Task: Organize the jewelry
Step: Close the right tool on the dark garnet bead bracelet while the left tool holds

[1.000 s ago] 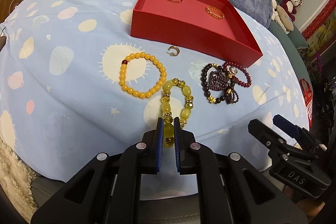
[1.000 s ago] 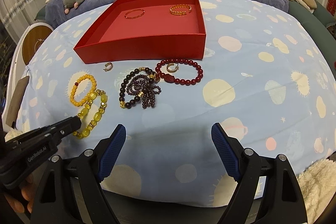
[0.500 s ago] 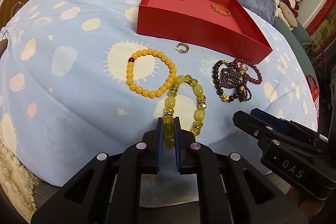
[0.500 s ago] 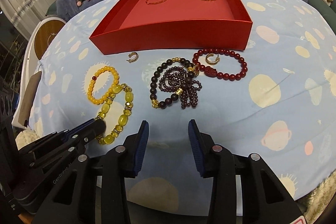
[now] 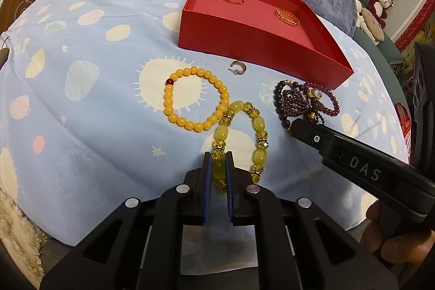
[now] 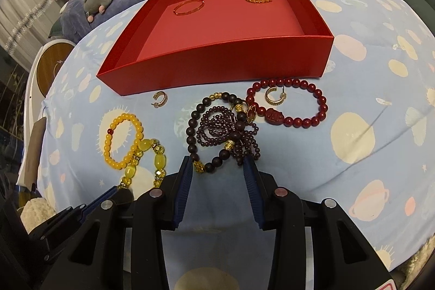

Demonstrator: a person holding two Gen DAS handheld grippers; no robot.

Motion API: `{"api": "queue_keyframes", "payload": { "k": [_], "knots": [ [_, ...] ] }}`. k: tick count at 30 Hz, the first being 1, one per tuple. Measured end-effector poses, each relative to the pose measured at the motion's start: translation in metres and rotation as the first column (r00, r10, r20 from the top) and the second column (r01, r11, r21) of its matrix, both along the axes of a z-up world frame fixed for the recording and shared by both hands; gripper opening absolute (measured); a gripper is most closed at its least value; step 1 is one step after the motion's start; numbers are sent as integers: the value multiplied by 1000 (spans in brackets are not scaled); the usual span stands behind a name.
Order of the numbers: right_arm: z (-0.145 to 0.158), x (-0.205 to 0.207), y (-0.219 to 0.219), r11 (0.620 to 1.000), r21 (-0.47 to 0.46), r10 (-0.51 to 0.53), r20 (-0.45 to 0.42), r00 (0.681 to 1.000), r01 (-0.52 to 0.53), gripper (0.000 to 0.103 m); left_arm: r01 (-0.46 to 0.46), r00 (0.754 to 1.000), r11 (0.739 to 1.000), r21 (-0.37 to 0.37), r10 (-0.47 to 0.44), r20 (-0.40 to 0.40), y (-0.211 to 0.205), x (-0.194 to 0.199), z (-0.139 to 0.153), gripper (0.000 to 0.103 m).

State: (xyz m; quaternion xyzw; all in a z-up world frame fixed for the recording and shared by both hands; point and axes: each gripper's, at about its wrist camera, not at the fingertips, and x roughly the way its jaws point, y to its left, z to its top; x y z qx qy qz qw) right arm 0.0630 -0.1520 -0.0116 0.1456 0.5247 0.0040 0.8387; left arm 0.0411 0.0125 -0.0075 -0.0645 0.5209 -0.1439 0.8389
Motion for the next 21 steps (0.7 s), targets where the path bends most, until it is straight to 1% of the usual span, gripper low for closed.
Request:
{"api": "queue_keyframes", "payload": {
  "k": [4, 8, 10, 16, 17, 19, 20, 21],
  "knots": [
    [-1, 7, 1, 1000, -15, -12, 7, 1000, 12, 35, 0, 1000, 1000, -1, 0, 3, 0, 0, 0, 10],
    [-1, 10, -2, 1000, -14, -13, 11, 1000, 13, 20, -1, 1000, 1000, -2, 1, 4, 0, 0, -1, 10],
    [-1, 8, -4, 1000, -19, -10, 6, 1000, 10, 10, -1, 1000, 1000, -4, 1, 3, 0, 0, 0, 10],
    [5, -4, -16, 1000, 14, -22, 17, 1000, 22, 8, -5, 1000, 1000, -9, 5, 0, 1, 0, 1, 10],
    [7, -7, -18, 1000, 20, -23, 20, 1000, 23, 6, -5, 1000, 1000, -9, 5, 0, 1, 0, 1, 10],
    [11, -10, -21, 999, 28, -24, 25, 999, 24, 6, -5, 1000, 1000, -6, 5, 0, 1, 0, 1, 10],
    [14, -12, -22, 999, 29, -24, 29, 999, 23, 0, -4, 1000, 1000, -4, 4, 1, 0, 0, 1, 10],
    [16, -14, -23, 999, 26, -21, 33, 999, 20, 1, -4, 1000, 1000, -2, 4, 0, 0, 0, 1, 10]
  ]
}}
